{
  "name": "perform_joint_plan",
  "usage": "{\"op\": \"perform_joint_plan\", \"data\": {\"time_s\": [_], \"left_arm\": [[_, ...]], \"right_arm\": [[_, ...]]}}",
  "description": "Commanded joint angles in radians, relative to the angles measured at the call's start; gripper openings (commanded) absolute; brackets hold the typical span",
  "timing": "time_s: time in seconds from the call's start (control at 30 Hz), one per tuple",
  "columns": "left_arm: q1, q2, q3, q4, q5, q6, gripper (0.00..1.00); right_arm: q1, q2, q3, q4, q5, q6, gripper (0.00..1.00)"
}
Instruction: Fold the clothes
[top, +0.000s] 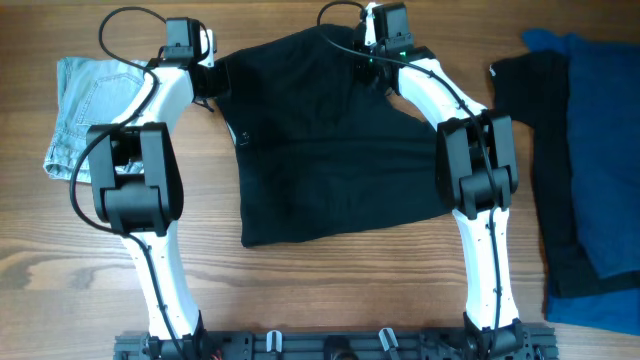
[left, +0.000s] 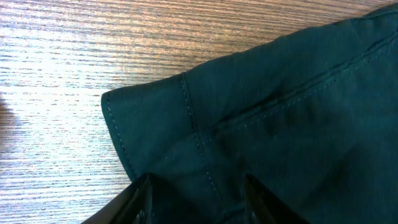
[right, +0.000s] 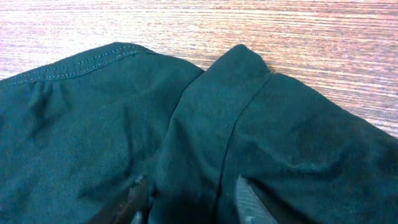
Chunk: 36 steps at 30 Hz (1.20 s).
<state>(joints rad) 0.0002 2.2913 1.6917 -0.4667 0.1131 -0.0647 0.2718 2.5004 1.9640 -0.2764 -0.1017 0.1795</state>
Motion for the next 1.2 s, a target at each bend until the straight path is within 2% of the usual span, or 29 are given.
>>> {"op": "perform_joint_plan", "data": {"time_s": [0.0, 0.03, 0.07, 0.17, 0.27, 0.33, 0.37, 0.43, 0.5, 0.57, 0.67, 0.73, 0.77, 0.83, 0.93, 0.97, 1.1, 1.17], "left_arm": [[-0.003, -0.010, 0.012, -0.013, 0.002, 0.005, 0.48], [-0.003, -0.010, 0.012, -0.017, 0.002, 0.005, 0.48], [-0.003, -0.010, 0.012, -0.020, 0.002, 0.005, 0.48], [-0.003, -0.010, 0.012, -0.020, 0.001, 0.005, 0.47], [0.002, -0.010, 0.012, -0.019, 0.001, 0.005, 0.47], [0.007, -0.010, 0.012, -0.020, 0.001, 0.005, 0.47], [0.014, -0.010, 0.012, -0.020, 0.001, 0.005, 0.47], [0.025, -0.010, 0.012, -0.021, 0.001, 0.005, 0.47], [0.032, -0.010, 0.012, -0.023, 0.001, 0.005, 0.47], [0.033, -0.010, 0.012, -0.024, 0.001, 0.005, 0.47], [0.033, -0.010, 0.012, -0.024, 0.001, 0.005, 0.48], [0.033, -0.010, 0.012, -0.023, 0.001, 0.005, 0.48], [0.033, -0.010, 0.012, -0.023, 0.001, 0.005, 0.48], [0.033, -0.010, 0.012, -0.024, 0.001, 0.005, 0.48], [0.033, -0.010, 0.012, -0.034, 0.002, 0.005, 0.48], [0.033, -0.010, 0.012, -0.041, 0.002, 0.005, 0.48], [0.033, -0.010, 0.012, -0.066, 0.002, 0.005, 0.48], [0.033, -0.010, 0.012, -0.066, 0.002, 0.005, 0.48]], "right_arm": [[0.006, 0.015, 0.005, -0.016, 0.017, 0.014, 0.18], [0.006, 0.015, 0.005, -0.018, 0.017, 0.014, 0.09], [0.006, 0.014, 0.005, -0.026, 0.031, 0.016, 0.04], [-0.031, -0.109, 0.005, -0.098, 0.047, 0.060, 0.04], [-0.102, -0.278, 0.005, -0.267, 0.074, 0.067, 0.04], [-0.135, -0.315, 0.005, -0.373, 0.098, 0.068, 0.04], [-0.168, -0.313, 0.004, -0.489, 0.106, 0.068, 0.04], [-0.197, -0.299, -0.048, -0.560, 0.106, 0.068, 0.04], [-0.205, -0.298, -0.138, -0.557, 0.101, 0.093, 0.04], [-0.204, -0.298, -0.176, -0.497, 0.034, 0.047, 0.04], [-0.196, -0.319, -0.074, -0.466, -0.163, 0.065, 0.05], [-0.169, -0.322, 0.030, -0.470, -0.163, 0.093, 0.15], [-0.124, -0.322, 0.081, -0.429, -0.135, 0.119, 0.30], [-0.060, -0.314, 0.084, -0.347, -0.046, 0.119, 0.45], [0.043, -0.229, 0.083, -0.192, 0.136, 0.108, 0.55], [0.061, -0.189, 0.083, -0.135, 0.175, 0.108, 0.64], [0.063, -0.034, 0.083, 0.002, 0.266, 0.109, 0.68], [0.060, -0.001, 0.084, 0.016, 0.311, 0.109, 0.68]]}}
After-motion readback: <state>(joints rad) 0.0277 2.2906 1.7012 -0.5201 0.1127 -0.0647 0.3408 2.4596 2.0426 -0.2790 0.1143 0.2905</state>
